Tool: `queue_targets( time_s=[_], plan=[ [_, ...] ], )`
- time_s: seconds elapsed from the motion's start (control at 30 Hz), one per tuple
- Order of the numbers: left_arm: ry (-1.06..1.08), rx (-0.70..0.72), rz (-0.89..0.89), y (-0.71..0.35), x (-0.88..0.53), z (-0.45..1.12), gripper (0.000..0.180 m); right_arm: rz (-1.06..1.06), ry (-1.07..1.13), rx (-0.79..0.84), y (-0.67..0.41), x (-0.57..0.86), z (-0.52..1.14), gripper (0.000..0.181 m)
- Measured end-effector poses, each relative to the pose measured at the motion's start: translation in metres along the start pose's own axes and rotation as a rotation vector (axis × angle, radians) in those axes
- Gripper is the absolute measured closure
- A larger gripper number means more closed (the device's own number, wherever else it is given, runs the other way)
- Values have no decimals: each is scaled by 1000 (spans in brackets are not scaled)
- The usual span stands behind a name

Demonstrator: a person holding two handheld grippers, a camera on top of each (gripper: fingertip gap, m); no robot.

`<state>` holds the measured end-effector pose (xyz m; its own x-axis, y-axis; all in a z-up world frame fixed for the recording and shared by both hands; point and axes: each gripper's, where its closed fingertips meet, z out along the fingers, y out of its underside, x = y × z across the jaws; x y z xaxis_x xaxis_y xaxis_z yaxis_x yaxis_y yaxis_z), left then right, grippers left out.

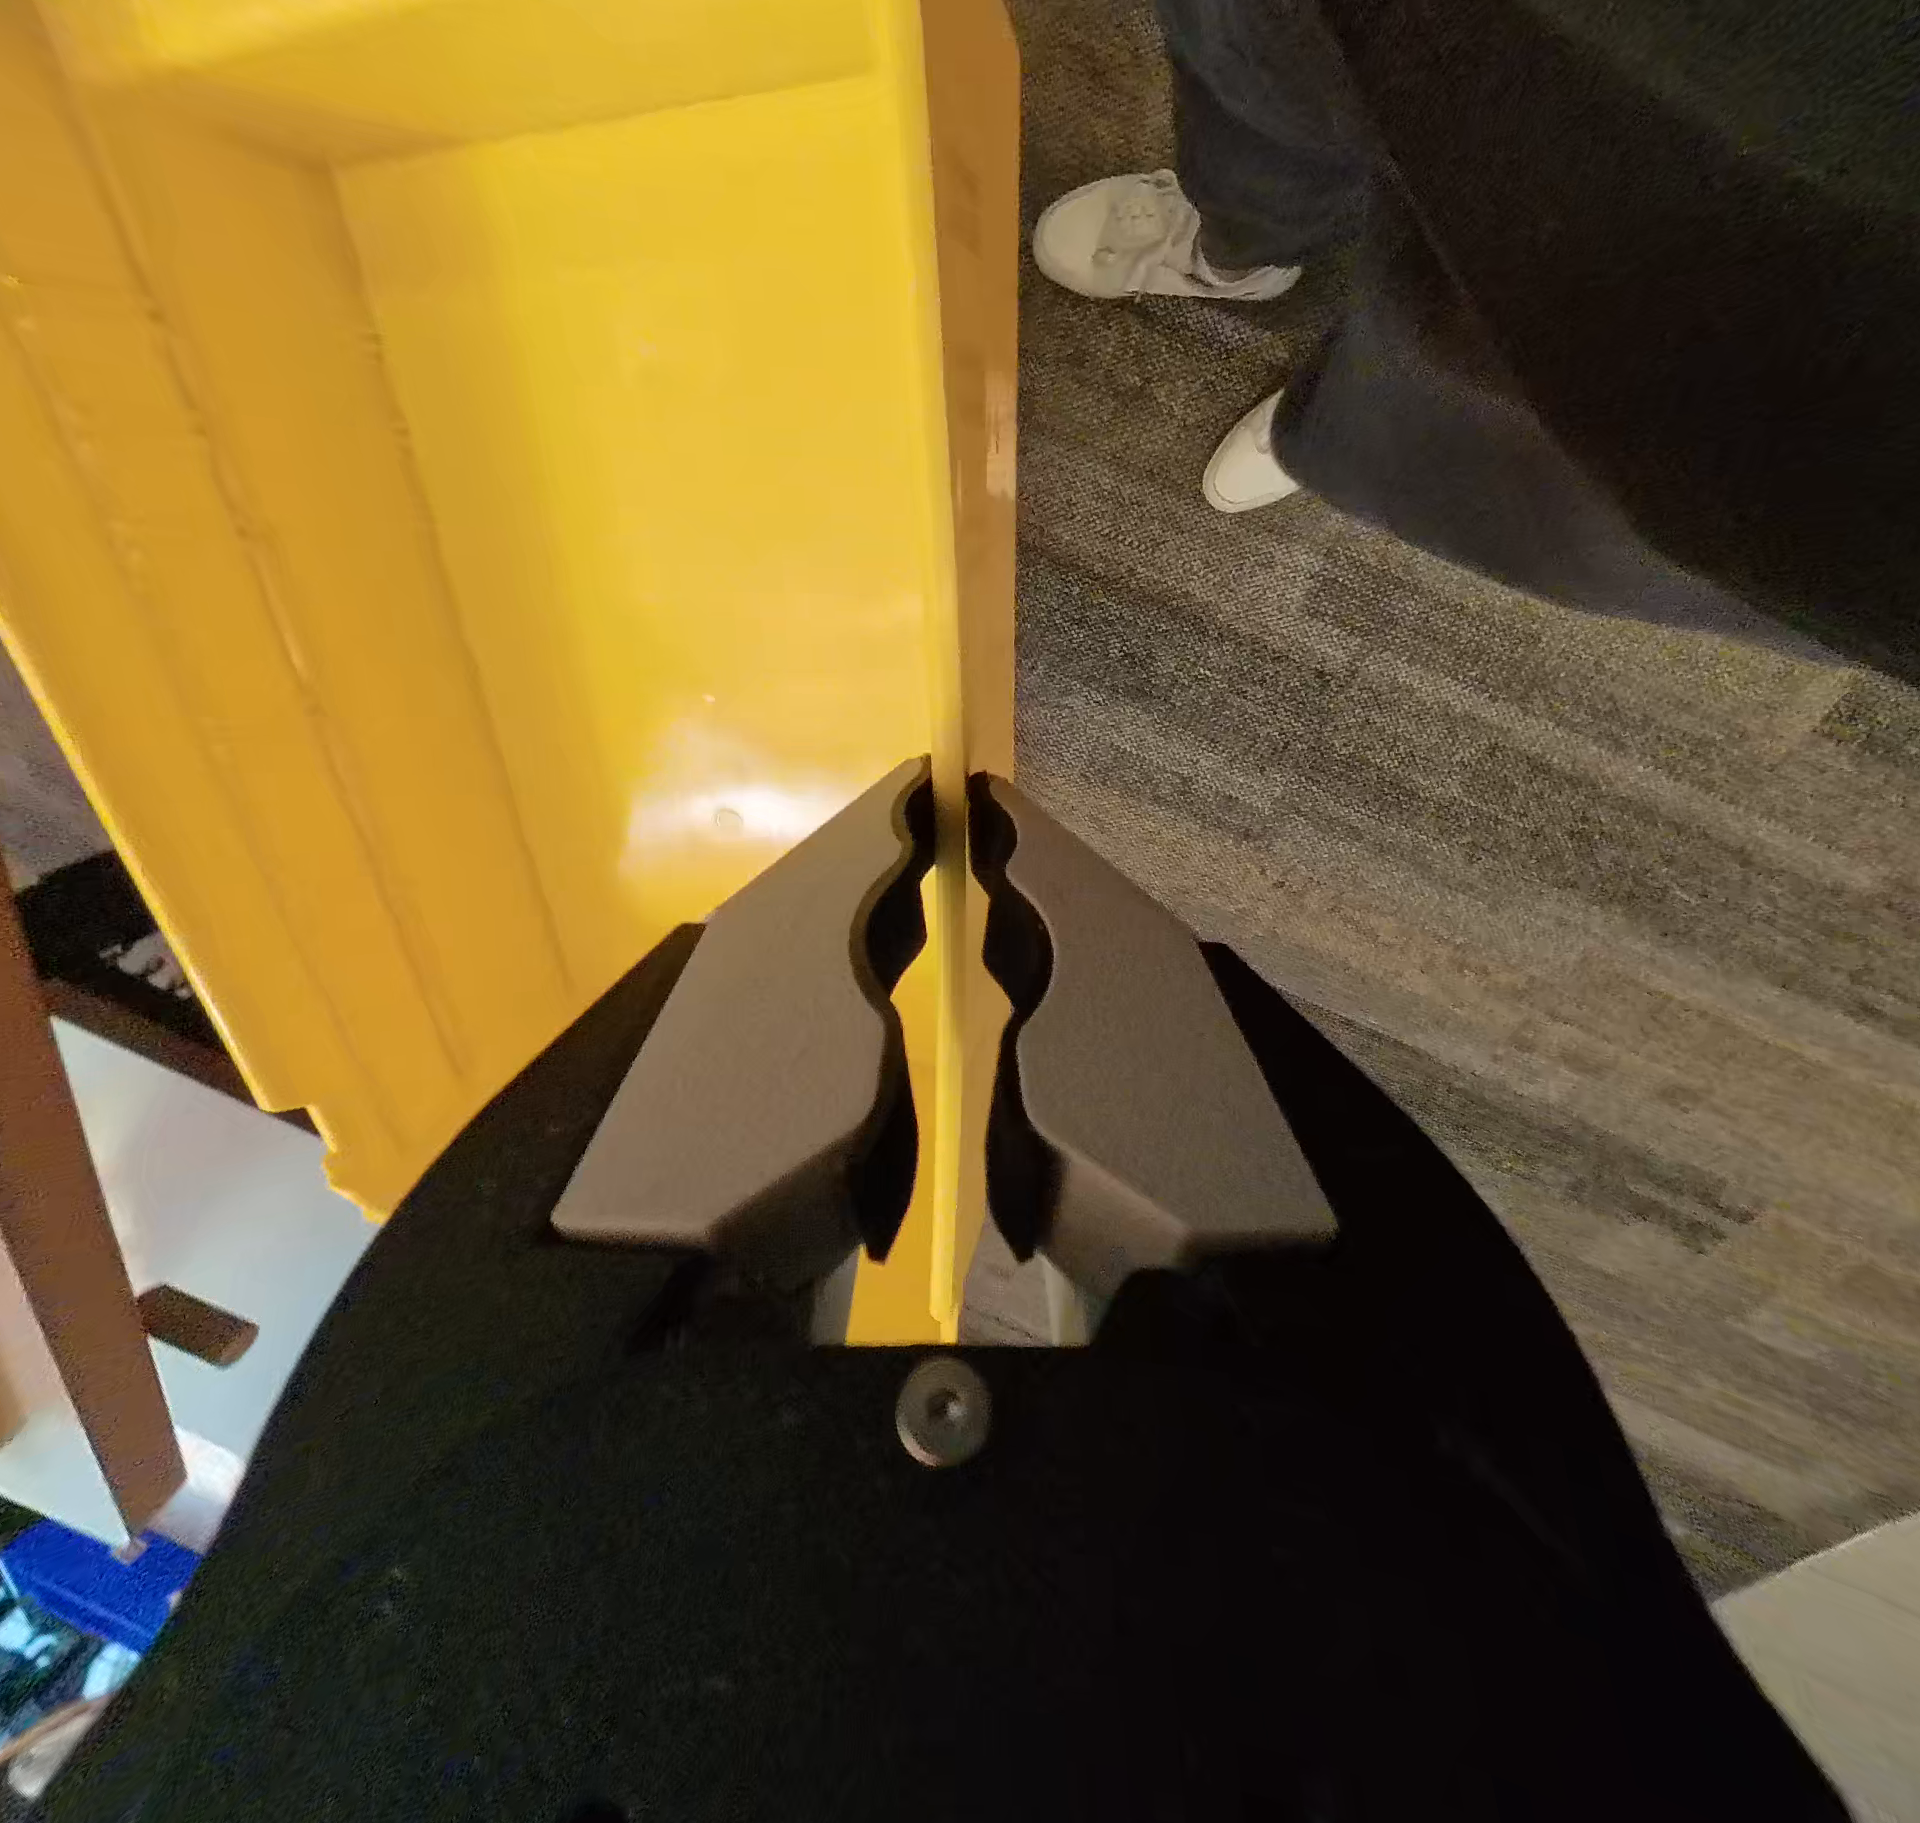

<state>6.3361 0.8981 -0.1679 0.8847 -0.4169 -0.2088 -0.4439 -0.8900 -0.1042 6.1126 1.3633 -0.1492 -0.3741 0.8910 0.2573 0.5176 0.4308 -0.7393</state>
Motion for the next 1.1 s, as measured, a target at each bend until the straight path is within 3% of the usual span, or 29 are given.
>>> queue_targets(
  time_s=[0.43,0.87,0.97,1.1],
  plan=[
    [-89,215,110,-73,-45,74,176,-249,-67,60,-29,-81,3,181],
    [-155,189,153,-80,-78,90,176,-387,-361,187,-50,-234,-47,181],
    [-153,179,157,-80,-79,90,176,-275,-224,184,-55,-173,-36,181],
    [-153,161,158,-80,-81,92,175,-116,137,16,-28,-39,2,181]
  ],
)
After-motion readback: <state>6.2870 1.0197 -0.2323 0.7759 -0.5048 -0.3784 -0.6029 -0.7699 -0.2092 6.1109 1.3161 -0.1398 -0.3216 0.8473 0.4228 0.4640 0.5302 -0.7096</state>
